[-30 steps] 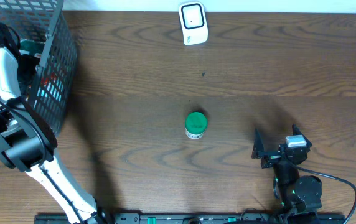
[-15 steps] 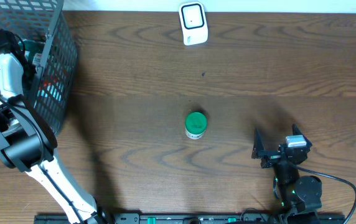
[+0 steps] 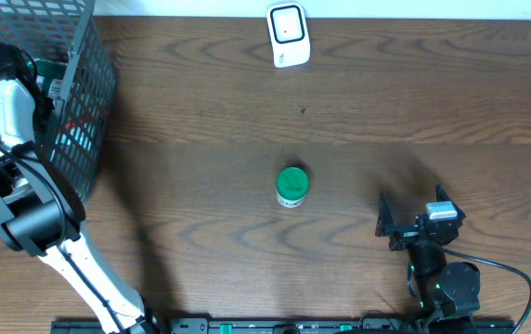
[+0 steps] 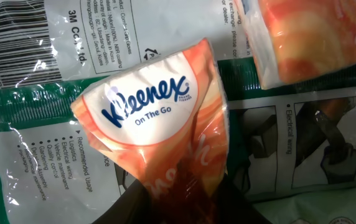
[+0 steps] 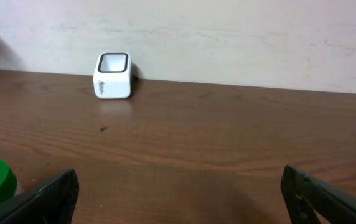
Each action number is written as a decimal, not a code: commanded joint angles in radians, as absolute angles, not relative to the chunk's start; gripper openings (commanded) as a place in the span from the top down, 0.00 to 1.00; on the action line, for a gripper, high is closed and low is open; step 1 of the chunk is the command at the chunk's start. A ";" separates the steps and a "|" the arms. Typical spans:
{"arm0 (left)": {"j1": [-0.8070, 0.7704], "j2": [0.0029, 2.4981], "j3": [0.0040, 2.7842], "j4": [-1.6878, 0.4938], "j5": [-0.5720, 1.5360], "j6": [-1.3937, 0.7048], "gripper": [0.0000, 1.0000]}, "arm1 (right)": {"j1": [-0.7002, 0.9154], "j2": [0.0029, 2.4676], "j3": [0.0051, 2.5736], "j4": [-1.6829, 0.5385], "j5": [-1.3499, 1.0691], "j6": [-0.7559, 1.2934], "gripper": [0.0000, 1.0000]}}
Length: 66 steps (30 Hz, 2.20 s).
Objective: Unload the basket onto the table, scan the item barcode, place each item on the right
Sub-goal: 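Reach the left gripper into the basket toward the Kleenex tissue pack, then grasp the orange Kleenex pack with the left gripper and lift it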
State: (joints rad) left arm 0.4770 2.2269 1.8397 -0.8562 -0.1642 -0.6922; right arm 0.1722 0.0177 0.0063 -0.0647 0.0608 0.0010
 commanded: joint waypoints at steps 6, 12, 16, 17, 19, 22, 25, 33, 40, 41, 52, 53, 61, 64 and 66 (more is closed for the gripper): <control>0.483 2.187 1.837 -0.863 -0.177 -0.689 0.71 | 0.168 0.018 0.006 -0.068 0.070 0.018 0.01; 0.487 2.188 1.836 -0.873 -0.189 -0.682 0.17 | 0.168 0.018 0.006 -0.068 0.070 0.018 0.01; 0.498 2.188 1.836 -0.873 -0.204 -0.682 0.17 | 0.168 0.018 0.006 -0.068 0.070 0.018 0.01; 0.500 2.188 1.834 -0.873 -0.204 -0.682 0.17 | 0.168 0.018 0.006 -0.068 0.070 0.018 0.01; 0.505 2.188 1.825 -0.872 -0.204 -0.682 0.16 | 0.168 0.018 0.006 -0.068 0.070 0.018 0.01; 0.508 2.189 1.792 -0.845 -0.203 -0.682 0.15 | 0.168 0.018 0.006 -0.068 0.070 0.018 0.01; 0.508 2.189 1.750 -0.808 -0.203 -0.682 0.13 | 0.168 0.018 0.006 -0.068 0.070 0.018 0.01; 0.508 2.165 1.757 -0.783 -0.202 -0.663 0.59 | 0.168 0.018 0.006 -0.068 0.070 0.018 0.01; 0.508 1.978 1.761 -0.767 -0.203 -0.664 0.59 | 0.168 0.018 0.006 -0.068 0.070 0.018 0.01; 0.508 1.939 1.761 -0.768 -0.203 -0.663 0.59 | 0.168 0.018 0.006 -0.068 0.070 0.018 0.01; 0.461 1.559 1.761 -0.891 -0.203 -0.616 0.64 | 0.168 0.018 0.006 -0.068 0.070 0.018 0.01; 0.444 1.528 1.761 -0.909 -0.203 -0.598 0.64 | 0.168 0.018 0.006 -0.068 0.070 0.018 0.01; 0.214 1.359 1.761 -1.121 -0.208 -0.573 0.64 | 0.168 0.018 0.006 -0.068 0.070 0.018 0.01; 0.078 1.361 1.756 -1.223 -0.277 -0.600 0.64 | 0.168 0.018 0.006 -0.068 0.070 0.018 0.01; -0.012 1.378 1.740 -1.276 -0.316 -0.618 0.64 | 0.168 0.018 0.006 -0.068 0.070 0.018 0.01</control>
State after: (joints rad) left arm 0.0792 1.3472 1.7500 -1.2381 -0.2356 -0.6018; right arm 0.1722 0.0177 0.0063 -0.0643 0.0608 0.0010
